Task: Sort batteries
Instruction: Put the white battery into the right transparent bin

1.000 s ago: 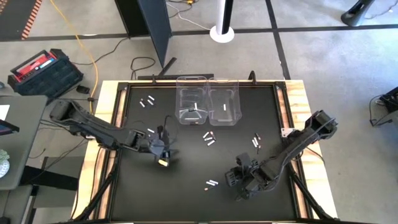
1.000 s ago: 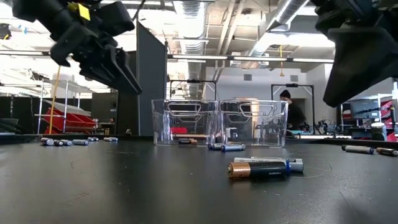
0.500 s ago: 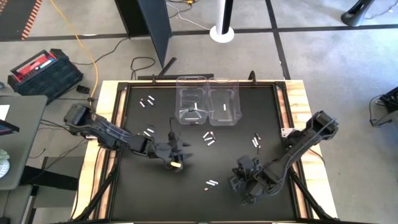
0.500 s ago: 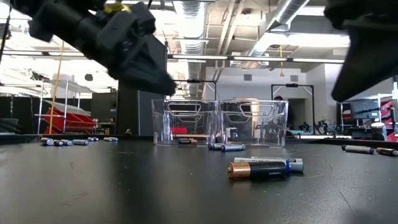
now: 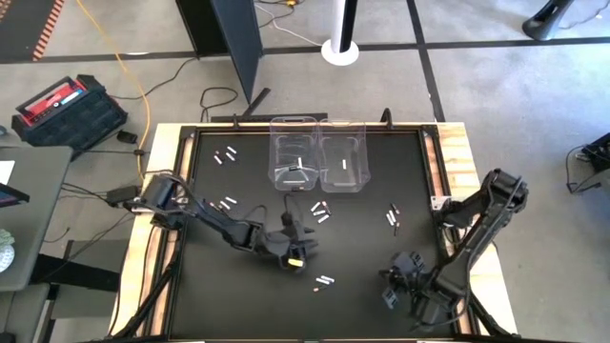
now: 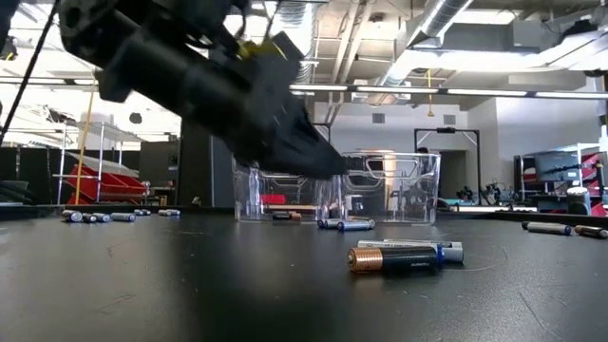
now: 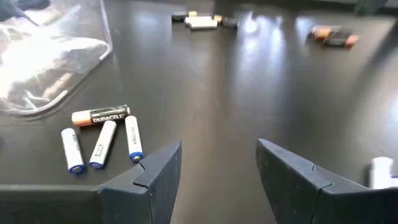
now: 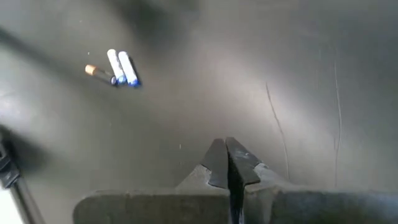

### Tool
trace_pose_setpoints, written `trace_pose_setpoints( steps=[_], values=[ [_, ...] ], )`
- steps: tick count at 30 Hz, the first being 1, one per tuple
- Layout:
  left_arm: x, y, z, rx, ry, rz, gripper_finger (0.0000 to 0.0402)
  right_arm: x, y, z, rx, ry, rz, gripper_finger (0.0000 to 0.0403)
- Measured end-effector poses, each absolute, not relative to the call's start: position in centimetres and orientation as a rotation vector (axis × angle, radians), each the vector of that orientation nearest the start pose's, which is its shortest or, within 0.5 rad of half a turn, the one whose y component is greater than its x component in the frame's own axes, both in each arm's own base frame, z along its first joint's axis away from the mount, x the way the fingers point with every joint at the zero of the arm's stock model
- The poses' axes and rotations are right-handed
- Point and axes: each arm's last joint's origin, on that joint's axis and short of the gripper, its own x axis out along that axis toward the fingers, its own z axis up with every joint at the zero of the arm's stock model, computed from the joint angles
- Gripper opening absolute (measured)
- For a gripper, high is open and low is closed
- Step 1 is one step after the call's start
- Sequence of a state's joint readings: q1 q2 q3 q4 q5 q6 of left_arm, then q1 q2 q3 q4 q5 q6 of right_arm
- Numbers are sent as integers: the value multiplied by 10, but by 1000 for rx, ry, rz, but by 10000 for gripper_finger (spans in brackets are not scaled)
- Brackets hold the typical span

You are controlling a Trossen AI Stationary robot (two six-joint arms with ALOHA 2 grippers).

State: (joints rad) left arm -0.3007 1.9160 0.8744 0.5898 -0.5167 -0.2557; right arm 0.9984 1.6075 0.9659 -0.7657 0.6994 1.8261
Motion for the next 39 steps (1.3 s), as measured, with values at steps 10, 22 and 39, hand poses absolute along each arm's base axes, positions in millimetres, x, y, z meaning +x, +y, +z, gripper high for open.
trace_pose_setpoints(
  steps=[10, 22, 39],
  values=[
    [378, -83, 108, -45, 421, 405, 199, 162, 224, 178, 704, 711, -515, 6],
    [379, -56, 101, -142, 500, 449, 199, 162, 224, 178, 690, 714, -502, 7],
    [380, -43, 98, -147, 550, 401, 199, 161, 222, 177, 668, 721, -515, 7]
  ],
)
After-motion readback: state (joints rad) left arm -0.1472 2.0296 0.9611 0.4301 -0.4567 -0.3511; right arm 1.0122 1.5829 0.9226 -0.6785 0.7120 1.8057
